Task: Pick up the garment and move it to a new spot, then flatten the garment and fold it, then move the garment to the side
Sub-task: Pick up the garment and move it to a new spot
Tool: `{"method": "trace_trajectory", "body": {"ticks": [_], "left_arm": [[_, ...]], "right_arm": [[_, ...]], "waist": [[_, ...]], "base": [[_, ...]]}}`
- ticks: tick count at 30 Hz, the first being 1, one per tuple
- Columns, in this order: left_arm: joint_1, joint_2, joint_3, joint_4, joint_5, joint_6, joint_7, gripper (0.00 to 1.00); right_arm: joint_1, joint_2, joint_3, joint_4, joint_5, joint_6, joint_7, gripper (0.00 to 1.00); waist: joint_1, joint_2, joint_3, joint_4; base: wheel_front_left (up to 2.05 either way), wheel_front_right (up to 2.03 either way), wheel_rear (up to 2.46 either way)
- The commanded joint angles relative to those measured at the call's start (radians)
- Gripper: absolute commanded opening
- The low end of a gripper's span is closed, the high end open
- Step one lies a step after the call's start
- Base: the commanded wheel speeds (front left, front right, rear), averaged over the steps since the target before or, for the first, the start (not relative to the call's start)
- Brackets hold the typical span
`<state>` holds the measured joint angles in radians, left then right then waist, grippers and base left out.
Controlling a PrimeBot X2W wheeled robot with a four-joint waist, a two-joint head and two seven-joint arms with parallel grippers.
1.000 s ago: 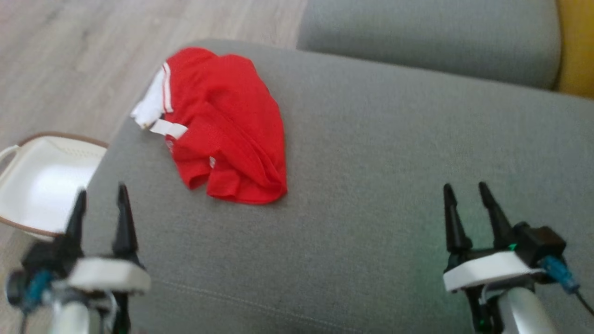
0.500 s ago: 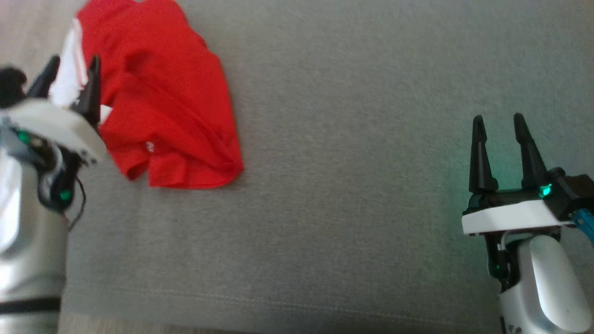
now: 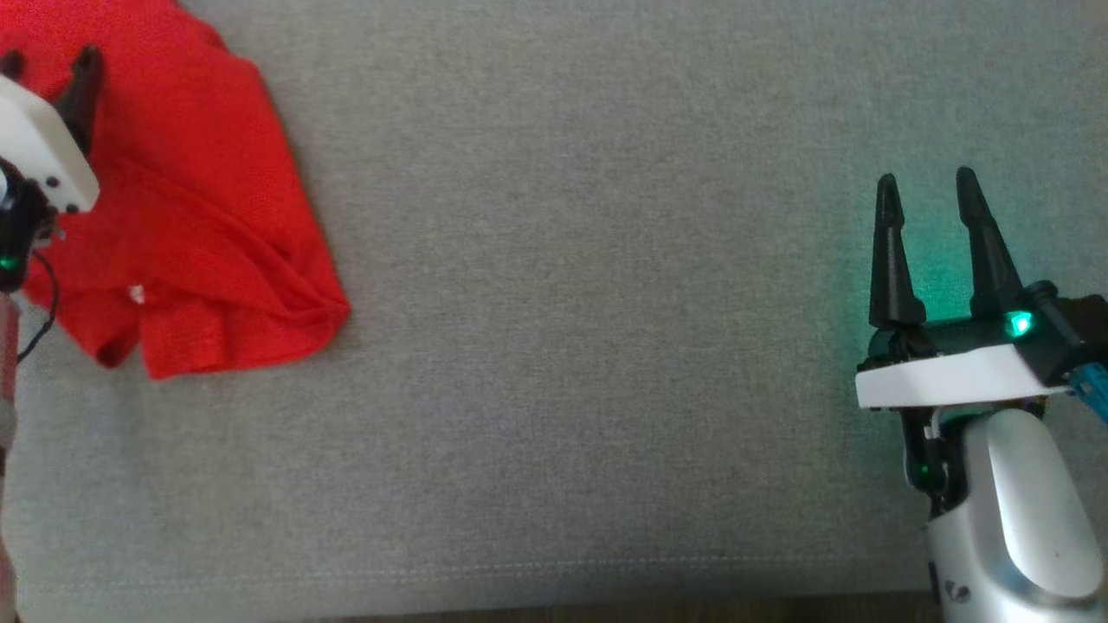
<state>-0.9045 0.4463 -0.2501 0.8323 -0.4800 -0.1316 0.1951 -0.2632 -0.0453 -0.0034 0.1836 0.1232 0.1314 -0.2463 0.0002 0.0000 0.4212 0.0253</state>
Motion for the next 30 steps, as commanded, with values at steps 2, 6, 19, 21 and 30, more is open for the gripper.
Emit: {"method": "trace_trajectory", "body": {"ticks": [2,6,19,21,30], "left_arm": [[-0.060,0.072,0.007,0.009,-0.015,0.001,0.013,1.00],[-0.093,0.073,-0.035,0.064,-0.041,0.001,0.026,0.46],[-0.153,0.103,-0.135,0.079,-0.149,0.001,-0.090,0.00],[-0.155,0.109,-0.143,0.067,-0.166,0.001,-0.123,0.00],[-0.143,0.125,-0.169,-0.025,-0.208,0.001,-0.231,0.00]], "right_arm": [[-0.024,-0.005,0.026,-0.037,0.007,-0.001,-0.006,1.00],[-0.031,-0.005,0.022,-0.037,0.008,-0.001,-0.009,1.00],[-0.038,-0.005,0.018,-0.007,0.013,-0.001,-0.013,1.00],[-0.033,-0.005,0.021,0.002,0.017,-0.001,-0.013,1.00],[-0.002,-0.005,0.038,0.047,0.050,-0.001,-0.015,1.00]], "waist": [[-0.0002,0.0000,0.029,-0.021],[-0.0002,0.0000,0.042,-0.023],[-0.0002,0.0000,-0.003,0.003],[-0.0002,0.0000,-0.026,0.007],[-0.0002,0.0000,-0.162,0.021]], "base": [[0.00,0.00,0.00],[0.00,0.00,0.00],[0.00,0.00,0.00],[0.00,0.00,0.00],[0.00,0.00,0.00]]}}
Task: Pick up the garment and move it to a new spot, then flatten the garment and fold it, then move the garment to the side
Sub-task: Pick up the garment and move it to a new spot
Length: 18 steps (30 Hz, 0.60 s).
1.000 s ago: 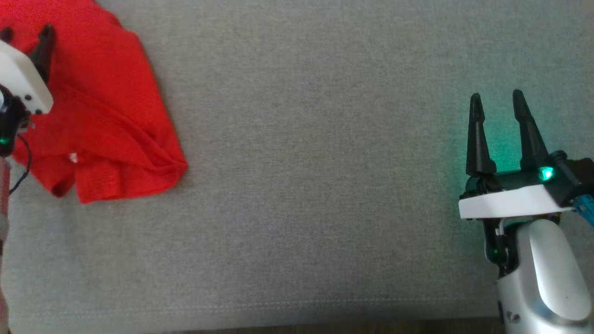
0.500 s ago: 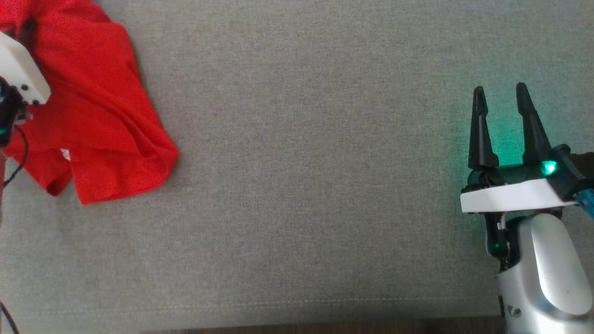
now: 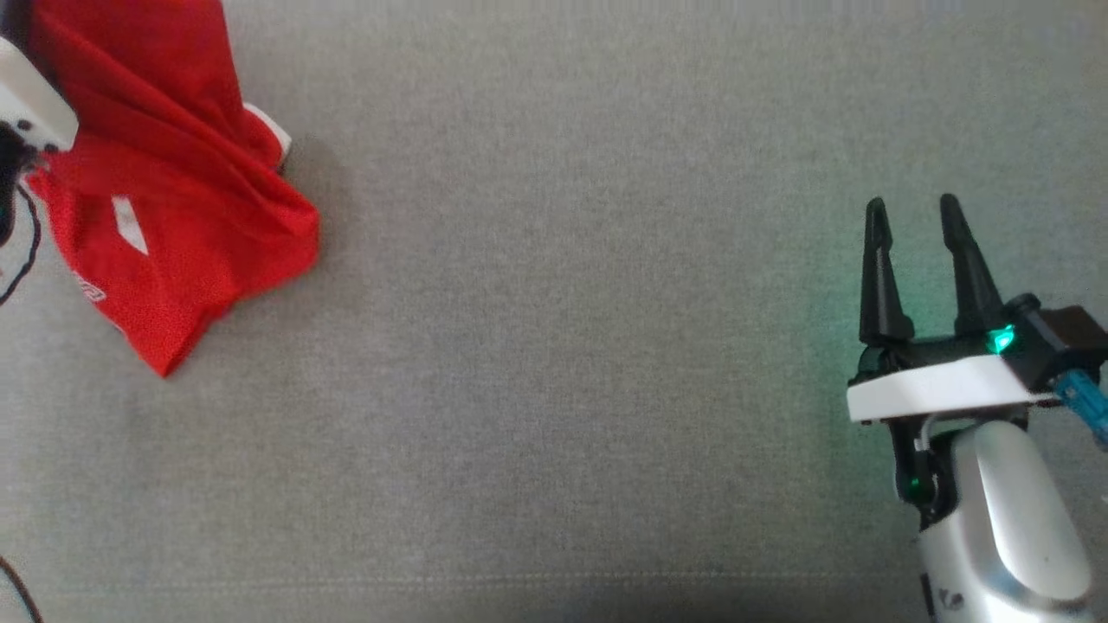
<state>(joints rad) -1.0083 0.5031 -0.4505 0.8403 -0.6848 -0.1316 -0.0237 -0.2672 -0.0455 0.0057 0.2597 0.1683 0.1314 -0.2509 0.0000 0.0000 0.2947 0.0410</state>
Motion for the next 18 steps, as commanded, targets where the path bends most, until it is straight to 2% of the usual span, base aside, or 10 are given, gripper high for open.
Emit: {"method": "trace_trajectory", "body": {"ticks": [1,10,18], "left_arm": [[-0.040,0.069,0.034,-0.046,-0.005,0.002,-0.019,0.00],[-0.027,0.048,0.052,-0.227,-0.030,0.060,-0.011,0.00],[0.045,-0.037,0.019,-0.477,-0.058,0.172,0.089,0.00]], "right_arm": [[0.006,-0.005,0.031,-0.025,0.009,-0.001,-0.010,1.00],[0.038,-0.005,0.037,-0.011,0.045,-0.001,-0.011,1.00],[0.033,-0.005,-0.009,-0.038,0.035,-0.001,-0.011,1.00]], "waist": [[0.0000,0.0000,-0.050,0.005],[0.0000,0.0000,-0.143,0.001],[0.0000,0.0000,-0.167,-0.054]], "base": [[0.00,0.00,0.00],[0.00,0.00,0.00],[0.00,0.00,0.00]]}}
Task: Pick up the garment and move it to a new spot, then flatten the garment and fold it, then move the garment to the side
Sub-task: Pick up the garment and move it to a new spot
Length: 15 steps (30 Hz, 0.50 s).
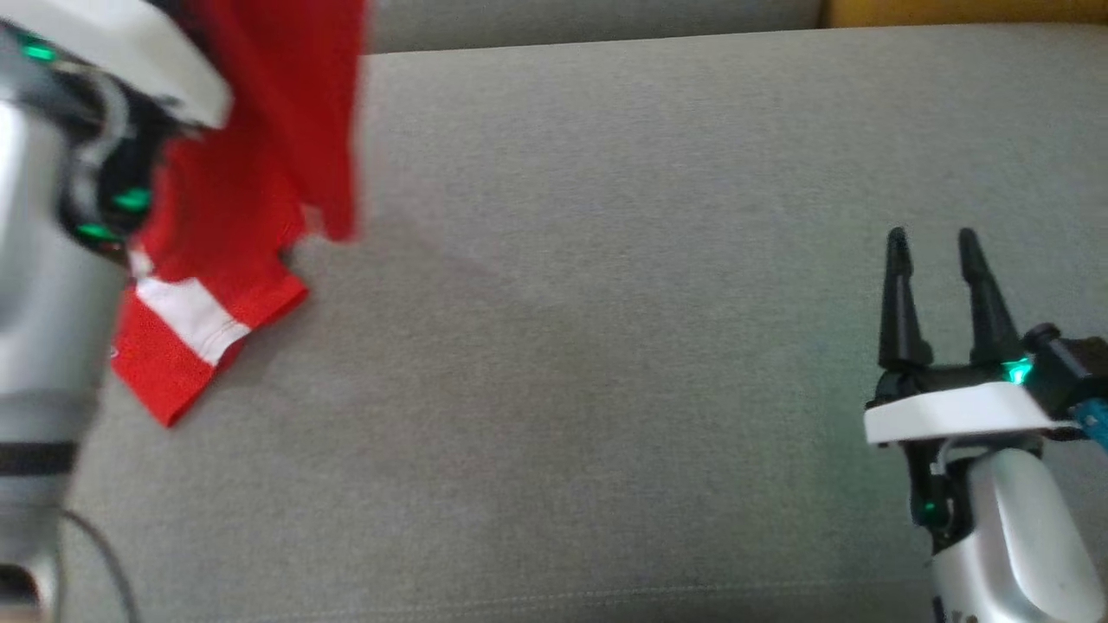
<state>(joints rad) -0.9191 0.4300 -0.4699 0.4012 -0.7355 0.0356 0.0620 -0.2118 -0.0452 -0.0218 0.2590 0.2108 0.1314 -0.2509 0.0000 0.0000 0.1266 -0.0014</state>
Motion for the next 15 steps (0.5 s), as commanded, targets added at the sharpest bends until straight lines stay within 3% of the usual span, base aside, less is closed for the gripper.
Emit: {"method": "trace_trajectory", "body": {"ticks": [1,8,15], "left_arm": [[-0.035,0.020,0.034,-0.059,-0.011,0.019,0.007,0.00],[0.027,-0.128,0.010,-0.134,-0.055,0.101,-0.001,0.00],[0.044,-0.313,-0.043,-0.097,-0.093,0.114,-0.063,0.00]], "right_arm": [[-0.026,-0.005,0.009,-0.042,-0.013,-0.001,-0.011,1.00],[-0.058,-0.005,-0.055,-0.085,-0.040,-0.001,-0.011,1.00],[-0.109,-0.005,-0.094,-0.105,-0.037,-0.001,-0.011,1.00]], "waist": [[0.0000,0.0000,0.003,-0.021],[0.0000,0.0000,0.034,-0.109],[0.0000,0.0000,0.080,-0.214]], "base": [[0.00,0.00,0.00],[0.00,0.00,0.00],[0.00,0.00,0.00]]}}
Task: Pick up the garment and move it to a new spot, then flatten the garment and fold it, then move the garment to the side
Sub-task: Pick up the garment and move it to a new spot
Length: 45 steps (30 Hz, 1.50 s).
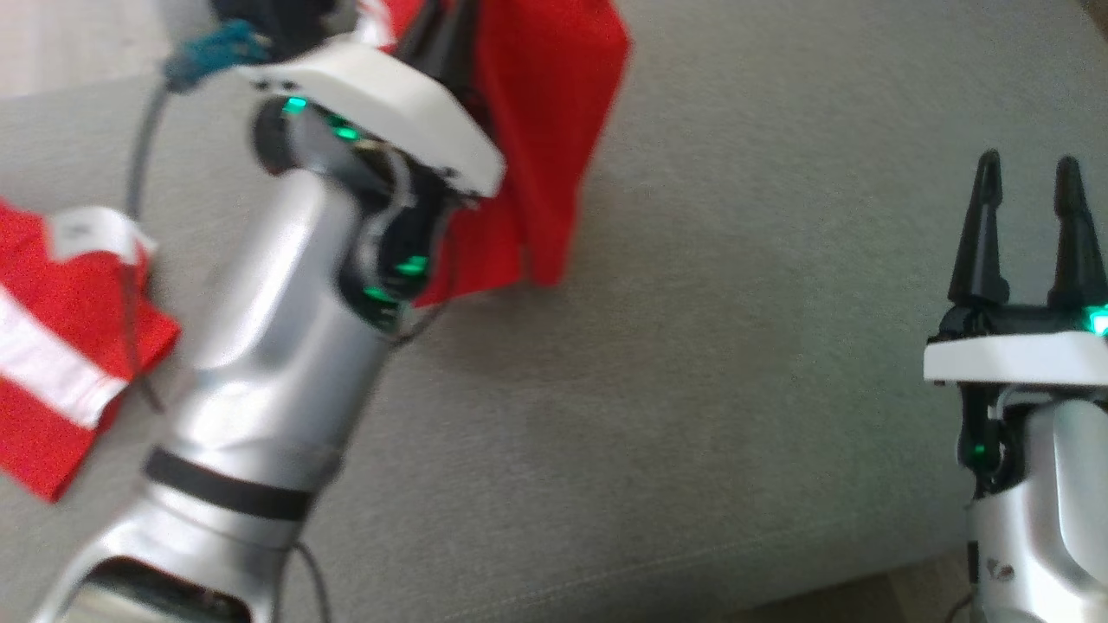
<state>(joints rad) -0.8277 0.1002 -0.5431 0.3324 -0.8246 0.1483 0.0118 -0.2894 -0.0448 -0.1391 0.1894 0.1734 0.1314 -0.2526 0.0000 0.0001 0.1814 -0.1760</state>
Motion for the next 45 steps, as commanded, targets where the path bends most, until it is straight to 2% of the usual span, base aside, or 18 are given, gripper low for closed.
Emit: {"method": "trace_trajectory", "body": {"ticks": [1,2,3,7,11,17,18,25,30,33,38,41,45], "left_arm": [[-0.048,-0.002,0.026,-0.011,-0.010,0.005,-0.026,0.00],[-0.049,-0.016,0.024,0.007,-0.016,0.014,-0.042,0.17],[-0.052,-0.026,0.022,0.026,-0.022,0.021,-0.058,1.00],[-0.077,-0.041,-0.004,0.116,-0.023,0.024,-0.100,1.00],[-0.099,-0.032,0.008,0.199,-0.019,0.009,-0.145,1.00],[-0.075,0.069,0.050,0.261,-0.018,-0.045,-0.208,1.00],[-0.075,0.069,0.050,0.261,-0.018,-0.045,-0.208,1.00],[0.087,0.201,0.038,0.201,0.050,-0.095,-0.259,1.00],[0.290,0.240,0.032,0.086,0.091,-0.081,-0.271,1.00],[0.419,0.235,0.056,-0.004,0.110,-0.061,-0.273,1.00],[0.622,0.191,0.138,-0.143,0.177,-0.035,-0.273,1.00],[0.707,0.146,0.193,-0.205,0.232,-0.040,-0.273,1.00],[0.769,0.093,0.274,-0.258,0.309,-0.072,-0.273,1.00]], "right_arm": [[-0.037,-0.005,0.025,-0.035,0.003,-0.001,-0.009,1.00],[-0.042,-0.005,0.029,-0.034,0.007,-0.001,-0.009,1.00],[-0.046,-0.005,0.036,-0.034,0.012,-0.001,-0.009,1.00],[-0.054,-0.005,0.052,-0.032,0.027,-0.001,-0.009,1.00],[-0.042,-0.005,0.059,-0.029,0.032,-0.001,-0.009,1.00],[-0.019,-0.005,0.058,-0.022,0.012,-0.001,-0.009,1.00],[-0.019,-0.005,0.058,-0.022,0.012,-0.001,-0.009,1.00],[0.021,-0.005,0.058,0.000,-0.023,-0.001,-0.008,1.00],[0.058,-0.005,0.070,0.014,-0.036,-0.001,0.003,1.00],[0.086,-0.005,0.080,0.019,-0.040,-0.001,0.008,1.00],[0.132,-0.005,0.100,0.029,-0.029,-0.001,0.010,1.00],[0.154,-0.005,0.112,0.033,-0.023,-0.001,0.009,1.00],[0.171,-0.005,0.128,0.046,0.005,-0.001,0.008,1.00]], "waist": [[0.0000,-0.0001,0.029,-0.053],[0.0000,-0.0001,0.033,-0.066],[0.0000,-0.0001,0.037,-0.078],[0.0000,-0.0001,0.045,-0.103],[0.0000,-0.0001,0.039,-0.085],[0.0000,-0.0001,-0.001,-0.003],[0.0000,-0.0001,-0.001,-0.003],[0.0000,-0.0001,-0.080,0.131],[0.0000,-0.0001,-0.136,0.203],[0.0000,-0.0001,-0.162,0.234],[0.0000,-0.0001,-0.193,0.256],[0.0000,-0.0001,-0.199,0.259],[0.0000,-0.0001,-0.201,0.262]], "base": [[0.00,0.00,0.00],[0.00,0.00,0.00],[0.00,0.00,0.00],[0.00,0.00,0.00],[0.00,0.00,0.00],[0.00,0.00,0.00],[0.00,0.00,0.00],[0.00,0.00,0.00],[0.00,0.00,0.00],[0.00,0.00,0.00],[0.00,0.00,0.00],[0.00,0.00,0.00],[0.00,0.00,0.00]]}}
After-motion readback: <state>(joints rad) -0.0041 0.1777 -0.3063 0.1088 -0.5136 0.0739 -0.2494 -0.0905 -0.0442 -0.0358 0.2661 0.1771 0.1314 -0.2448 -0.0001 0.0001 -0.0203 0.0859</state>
